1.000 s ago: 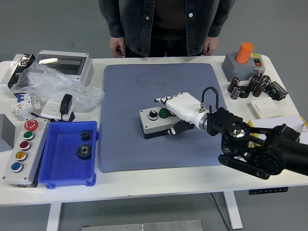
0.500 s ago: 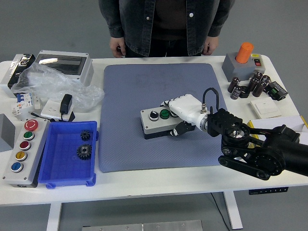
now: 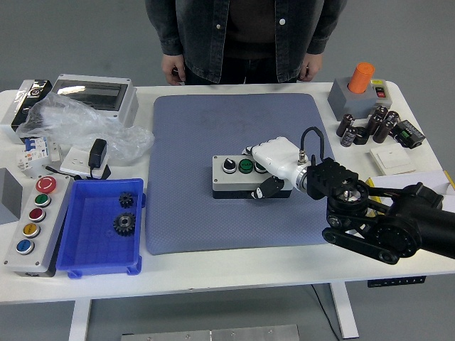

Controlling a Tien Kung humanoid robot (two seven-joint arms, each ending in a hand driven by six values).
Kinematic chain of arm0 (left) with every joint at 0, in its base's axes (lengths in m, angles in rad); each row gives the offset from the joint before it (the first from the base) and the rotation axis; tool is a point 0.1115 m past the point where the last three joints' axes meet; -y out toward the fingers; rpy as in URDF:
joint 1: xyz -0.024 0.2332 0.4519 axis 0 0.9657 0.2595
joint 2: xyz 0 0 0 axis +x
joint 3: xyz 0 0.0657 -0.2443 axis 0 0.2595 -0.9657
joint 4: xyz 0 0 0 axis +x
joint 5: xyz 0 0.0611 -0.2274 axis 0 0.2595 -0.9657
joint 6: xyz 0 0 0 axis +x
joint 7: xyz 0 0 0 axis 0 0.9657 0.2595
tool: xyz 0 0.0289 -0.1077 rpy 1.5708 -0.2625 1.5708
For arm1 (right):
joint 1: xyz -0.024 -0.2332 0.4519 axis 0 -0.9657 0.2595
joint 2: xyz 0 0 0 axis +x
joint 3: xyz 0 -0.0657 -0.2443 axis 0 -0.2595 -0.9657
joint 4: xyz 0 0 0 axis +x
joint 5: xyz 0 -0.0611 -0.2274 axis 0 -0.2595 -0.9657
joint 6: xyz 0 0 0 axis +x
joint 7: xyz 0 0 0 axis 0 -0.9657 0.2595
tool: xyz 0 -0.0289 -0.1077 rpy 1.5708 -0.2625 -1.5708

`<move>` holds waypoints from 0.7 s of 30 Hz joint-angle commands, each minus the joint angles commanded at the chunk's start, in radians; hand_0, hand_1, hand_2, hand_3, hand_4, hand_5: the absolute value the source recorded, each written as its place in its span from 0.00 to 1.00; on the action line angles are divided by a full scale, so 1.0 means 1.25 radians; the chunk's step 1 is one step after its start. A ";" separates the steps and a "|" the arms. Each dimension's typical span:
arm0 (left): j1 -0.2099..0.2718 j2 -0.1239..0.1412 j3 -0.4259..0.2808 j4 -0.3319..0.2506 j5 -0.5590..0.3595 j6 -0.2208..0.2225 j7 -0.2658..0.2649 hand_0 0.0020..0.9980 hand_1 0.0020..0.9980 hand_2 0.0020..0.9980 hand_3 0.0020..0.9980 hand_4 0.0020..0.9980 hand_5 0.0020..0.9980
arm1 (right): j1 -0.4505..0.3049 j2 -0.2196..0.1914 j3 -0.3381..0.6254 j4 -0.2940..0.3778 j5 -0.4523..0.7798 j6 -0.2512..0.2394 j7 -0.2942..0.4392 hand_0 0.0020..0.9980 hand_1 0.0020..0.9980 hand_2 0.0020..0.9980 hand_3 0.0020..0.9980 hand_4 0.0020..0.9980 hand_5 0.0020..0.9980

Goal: Pick up the button,place it on the desk,press the button,press the button

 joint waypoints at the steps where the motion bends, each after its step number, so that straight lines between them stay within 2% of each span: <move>1: 0.000 0.000 0.000 0.000 -0.001 0.000 0.000 0.69 0.70 0.63 0.63 0.62 0.36 | 0.000 0.000 0.000 0.000 -0.001 0.000 0.001 0.44 0.63 0.68 0.76 0.95 0.37; 8: -0.001 0.000 0.000 0.000 -0.002 0.001 -0.001 0.69 0.70 0.63 0.63 0.62 0.36 | -0.001 0.001 -0.006 0.000 -0.004 0.005 0.013 0.46 0.63 0.68 0.76 0.94 0.37; 9: -0.001 0.000 0.000 0.000 -0.002 0.001 -0.001 0.69 0.70 0.63 0.63 0.61 0.36 | -0.001 0.001 -0.006 0.001 -0.005 0.006 0.015 0.53 0.65 0.71 0.78 0.95 0.37; 14: -0.001 0.001 0.001 0.000 -0.003 0.001 -0.001 0.69 0.70 0.63 0.63 0.61 0.36 | -0.001 0.002 -0.002 0.003 -0.009 0.012 0.019 0.53 0.65 0.71 0.78 0.95 0.37; 15: -0.001 0.001 0.002 0.000 -0.003 0.001 -0.001 0.69 0.70 0.63 0.63 0.61 0.36 | 0.000 0.001 -0.001 0.002 -0.010 0.013 0.021 0.68 0.71 0.74 0.78 0.94 0.37; 20: -0.002 0.001 0.000 0.000 -0.002 0.001 -0.001 0.69 0.70 0.63 0.63 0.61 0.36 | 0.000 0.002 0.004 0.001 -0.011 0.021 0.025 0.68 0.71 0.74 0.78 0.94 0.37; 21: -0.002 0.001 0.001 0.000 -0.002 0.001 -0.001 0.69 0.70 0.63 0.63 0.61 0.37 | 0.000 0.002 0.004 0.000 -0.012 0.022 0.026 0.81 0.75 0.77 0.79 0.95 0.38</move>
